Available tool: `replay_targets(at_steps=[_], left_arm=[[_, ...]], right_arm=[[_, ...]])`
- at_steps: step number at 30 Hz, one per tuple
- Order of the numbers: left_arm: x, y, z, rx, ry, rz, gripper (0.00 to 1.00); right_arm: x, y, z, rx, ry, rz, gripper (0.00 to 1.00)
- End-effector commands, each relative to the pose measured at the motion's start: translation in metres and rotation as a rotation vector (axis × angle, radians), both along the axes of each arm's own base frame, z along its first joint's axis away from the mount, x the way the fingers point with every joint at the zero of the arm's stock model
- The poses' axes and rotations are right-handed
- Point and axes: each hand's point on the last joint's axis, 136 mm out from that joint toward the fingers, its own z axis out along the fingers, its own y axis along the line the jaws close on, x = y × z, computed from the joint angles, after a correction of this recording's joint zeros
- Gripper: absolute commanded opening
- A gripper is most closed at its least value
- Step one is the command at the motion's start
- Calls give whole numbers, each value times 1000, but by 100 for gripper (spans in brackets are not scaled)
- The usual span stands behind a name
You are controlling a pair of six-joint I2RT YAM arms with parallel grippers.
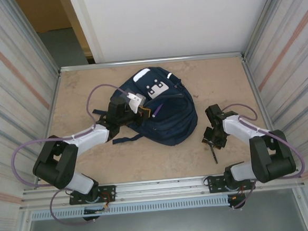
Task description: Pack the student bag
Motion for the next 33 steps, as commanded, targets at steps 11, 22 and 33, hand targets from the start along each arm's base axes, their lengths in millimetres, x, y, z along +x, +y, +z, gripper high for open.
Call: replay_targets(at_steps=[11, 22, 33], left_arm=[[-4, 0, 17, -23, -33, -14, 3], [-12, -10, 23, -28, -30, -70, 4], [-12, -11, 20, -17, -21, -67, 3]], right_arm=[[12, 30, 25, 93, -75, 6, 21], [19, 29, 65, 117, -214, -18, 38], [-29, 23, 12, -83, -99, 67, 43]])
